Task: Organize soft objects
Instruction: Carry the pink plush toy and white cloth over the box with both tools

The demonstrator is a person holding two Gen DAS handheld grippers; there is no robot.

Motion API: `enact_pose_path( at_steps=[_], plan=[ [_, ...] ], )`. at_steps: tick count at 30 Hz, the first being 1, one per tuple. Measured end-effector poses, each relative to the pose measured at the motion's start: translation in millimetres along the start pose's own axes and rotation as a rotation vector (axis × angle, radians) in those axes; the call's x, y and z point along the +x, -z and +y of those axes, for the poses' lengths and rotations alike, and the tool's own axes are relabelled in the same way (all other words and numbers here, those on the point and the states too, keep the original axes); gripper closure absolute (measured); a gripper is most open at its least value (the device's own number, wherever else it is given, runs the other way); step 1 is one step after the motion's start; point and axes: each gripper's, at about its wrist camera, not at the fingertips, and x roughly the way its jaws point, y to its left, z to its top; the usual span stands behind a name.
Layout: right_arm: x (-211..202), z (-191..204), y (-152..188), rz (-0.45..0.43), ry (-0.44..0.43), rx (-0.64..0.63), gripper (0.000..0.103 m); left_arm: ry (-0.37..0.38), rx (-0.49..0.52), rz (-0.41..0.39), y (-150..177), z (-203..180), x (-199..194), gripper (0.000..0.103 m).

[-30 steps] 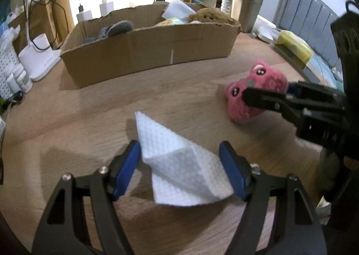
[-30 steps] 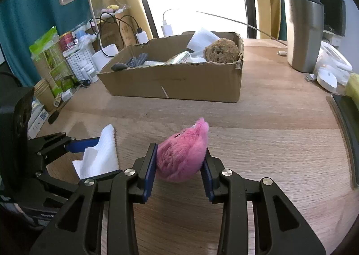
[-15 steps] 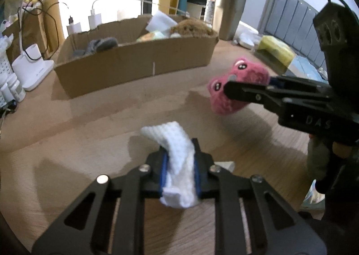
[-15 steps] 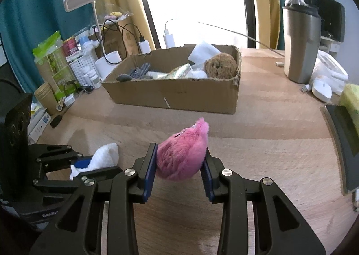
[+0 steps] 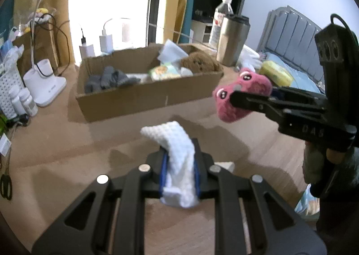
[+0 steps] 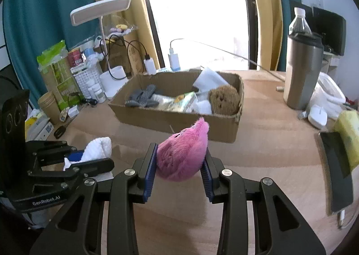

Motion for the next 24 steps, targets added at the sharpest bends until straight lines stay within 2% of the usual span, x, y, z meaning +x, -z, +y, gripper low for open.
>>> enact_pose_path(
  at_steps=[8,24],
  plan=[
    [-3,-2,-19,-0.032,0.001,-0.016,0.065,-0.017,-0.013,-0.047,-20,13,-15,0.084],
    [10,-5,-47,-0.048,0.003,-0.029,0.065,-0.029,-0.019,-0.098,-52,37,-17,0.084]
  ],
)
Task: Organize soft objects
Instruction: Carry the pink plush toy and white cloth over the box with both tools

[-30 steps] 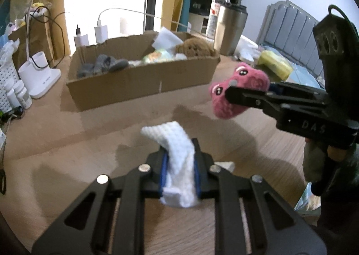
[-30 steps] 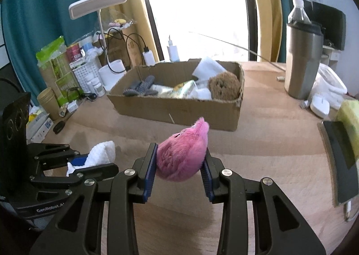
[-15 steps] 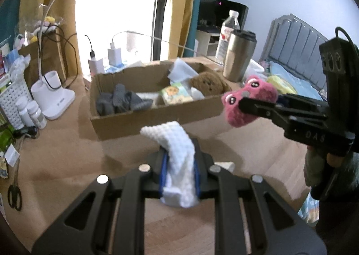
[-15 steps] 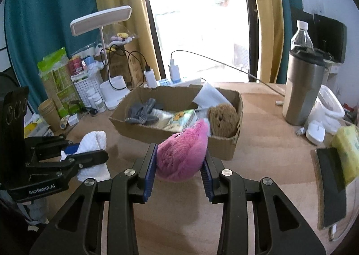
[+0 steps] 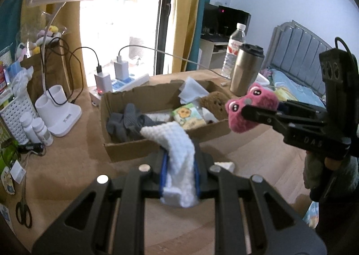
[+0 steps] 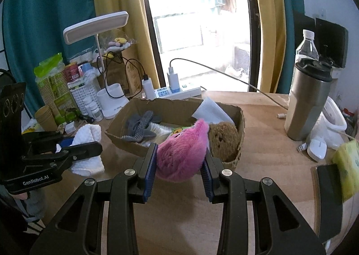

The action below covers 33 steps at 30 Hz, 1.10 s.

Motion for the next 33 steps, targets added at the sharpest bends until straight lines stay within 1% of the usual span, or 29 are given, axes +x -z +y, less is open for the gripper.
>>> enact_pose_path(
  at_steps=[8,16,18,33],
  plan=[
    [16,8,-10,0.013,-0.014,-0.018,0.065,0.002,-0.012,-0.017,-6,15,3,0.084],
    [33,22,-23,0.030,-0.028,-0.054,0.065,0.012,-0.053,-0.034,-11,32,11,0.084],
    [37,24,-27,0.031,-0.033,-0.058,0.065,0.025,-0.056,-0.031,-13,36,14,0.084],
    [78,30,-44,0.068,-0.060,-0.074,0.065,0.024,-0.127,-0.076,-27,69,29,0.084]
  ],
)
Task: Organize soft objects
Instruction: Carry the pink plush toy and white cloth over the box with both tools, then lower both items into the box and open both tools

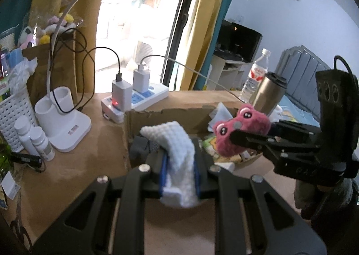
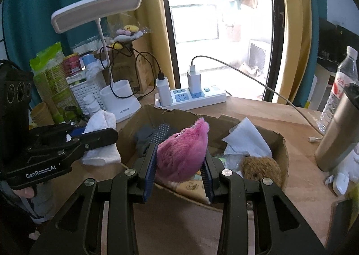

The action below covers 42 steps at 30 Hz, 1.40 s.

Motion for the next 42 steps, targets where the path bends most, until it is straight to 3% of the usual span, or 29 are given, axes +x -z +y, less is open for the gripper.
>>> enact_pose_path(
  at_steps=[6,24,26,29,42],
  plan=[
    [16,-2,-7,0.006,-0.010,0.007,0.065,-0.022,-0.024,0.018,-3,13,15,0.084],
    [67,-22,-19,0.034,-0.022,0.097,0.065,0.009,-0.047,0.058,-7,24,53,0.084],
    [70,-25,-18,0.039,0.007,0.106,0.061,0.007,-0.052,0.068,-6,26,59,0.084],
    [74,-32,-16,0.054,0.060,0.123,0.045,0.007,-0.054,0.072,-7,27,63,0.084],
    [51,-55,-8,-0.001,0.077,0.162,0.044,-0.002,-0.012,0.071,-18,8,75,0.084]
  ],
)
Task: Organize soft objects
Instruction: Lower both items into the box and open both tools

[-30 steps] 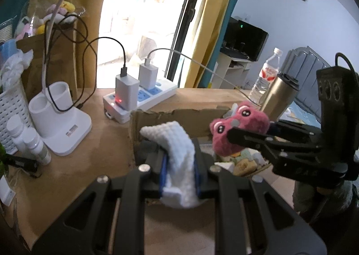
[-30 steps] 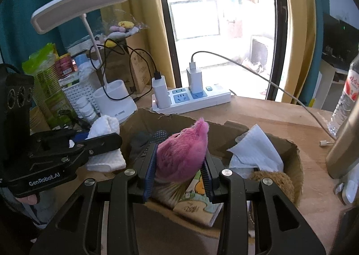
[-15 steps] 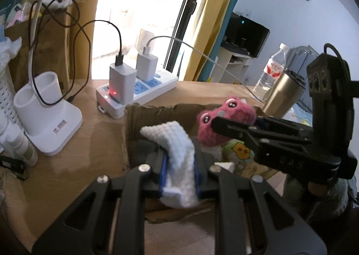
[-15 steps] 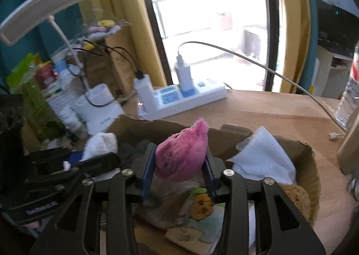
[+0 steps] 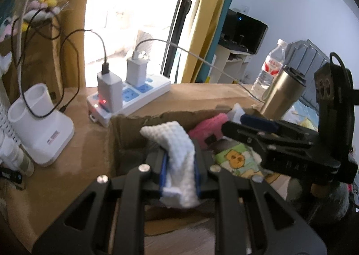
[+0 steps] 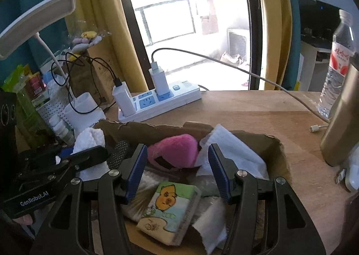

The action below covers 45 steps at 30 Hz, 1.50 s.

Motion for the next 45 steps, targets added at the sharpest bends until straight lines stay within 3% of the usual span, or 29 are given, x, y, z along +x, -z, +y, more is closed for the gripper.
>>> enact_pose_path(
  at_steps=[8,13,18,19,22,23,36,45],
  plan=[
    [-14,-19,5,-0.035,0.026,0.032,0.044,0.003,0.074,0.021,-12,-20,19,0.082],
    [-14,-31,8,-0.044,0.026,0.066,0.044,0.012,0.049,0.044,-17,-21,33,0.079],
    [-15,-33,9,-0.048,0.017,0.067,0.044,-0.046,0.066,0.099,-17,-24,52,0.075],
    [-15,-34,9,-0.048,0.017,0.067,0.044,-0.054,0.058,0.110,-17,-22,54,0.072],
    [-16,-34,10,-0.050,0.019,0.071,0.044,-0.072,0.048,0.113,-17,-20,53,0.037],
    [-17,-34,10,-0.052,0.020,0.071,0.044,-0.071,0.042,0.106,-17,-20,51,0.031],
    [-42,-23,7,-0.096,0.030,0.045,0.044,-0.097,0.026,0.045,-17,-19,13,0.031],
    [-71,-5,10,-0.124,0.039,0.013,0.043,-0.073,0.027,-0.015,-13,-26,-25,0.031]
  ],
)
